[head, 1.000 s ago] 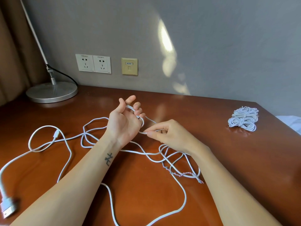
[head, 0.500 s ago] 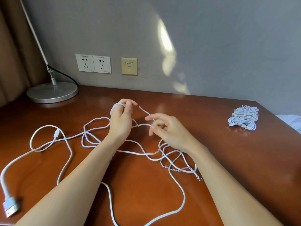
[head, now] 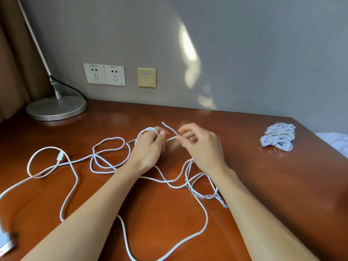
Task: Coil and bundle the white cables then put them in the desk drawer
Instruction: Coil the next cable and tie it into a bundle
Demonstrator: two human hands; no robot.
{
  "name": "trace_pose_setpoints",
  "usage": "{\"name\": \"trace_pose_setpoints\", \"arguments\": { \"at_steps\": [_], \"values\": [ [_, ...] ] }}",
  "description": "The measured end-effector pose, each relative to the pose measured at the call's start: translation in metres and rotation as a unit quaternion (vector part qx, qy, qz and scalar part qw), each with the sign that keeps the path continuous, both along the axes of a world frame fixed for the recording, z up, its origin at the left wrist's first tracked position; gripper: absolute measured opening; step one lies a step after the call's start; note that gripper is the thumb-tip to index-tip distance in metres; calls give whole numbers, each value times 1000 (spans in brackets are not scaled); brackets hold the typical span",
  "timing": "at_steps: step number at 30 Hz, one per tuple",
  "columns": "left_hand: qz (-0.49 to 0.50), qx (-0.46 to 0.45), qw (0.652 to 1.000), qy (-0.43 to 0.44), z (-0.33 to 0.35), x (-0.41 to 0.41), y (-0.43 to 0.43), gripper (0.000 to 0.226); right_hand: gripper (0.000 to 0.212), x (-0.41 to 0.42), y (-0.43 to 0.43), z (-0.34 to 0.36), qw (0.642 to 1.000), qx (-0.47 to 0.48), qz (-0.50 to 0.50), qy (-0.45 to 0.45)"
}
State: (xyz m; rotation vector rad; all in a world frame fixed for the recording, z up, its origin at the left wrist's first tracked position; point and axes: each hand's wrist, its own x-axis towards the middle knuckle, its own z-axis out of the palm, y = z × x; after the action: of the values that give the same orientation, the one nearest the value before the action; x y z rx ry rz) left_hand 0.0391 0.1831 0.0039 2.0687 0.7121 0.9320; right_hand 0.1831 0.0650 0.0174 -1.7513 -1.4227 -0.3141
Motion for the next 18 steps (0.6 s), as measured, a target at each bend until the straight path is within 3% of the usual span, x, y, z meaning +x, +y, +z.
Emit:
{"name": "trace_pose_setpoints", "arguments": {
  "at_steps": [7, 10, 13, 18],
  "values": [
    [-35, -27, 999, 18, 2, -3, -4, 15, 22, 1, 1, -3, 998, 38, -45, -35],
    [-5, 17, 999, 41, 3, -2, -6, 6, 20, 3, 0, 0, 999, -3, -20, 30],
    [32, 51, 998, -22, 4, -1, -8, 7, 12, 0, -1, 2, 994, -33, 34, 99],
    [62, 81, 993, -65, 7, -3, -4, 13, 29, -2, -6, 6, 970, -120, 97, 187]
  ]
}}
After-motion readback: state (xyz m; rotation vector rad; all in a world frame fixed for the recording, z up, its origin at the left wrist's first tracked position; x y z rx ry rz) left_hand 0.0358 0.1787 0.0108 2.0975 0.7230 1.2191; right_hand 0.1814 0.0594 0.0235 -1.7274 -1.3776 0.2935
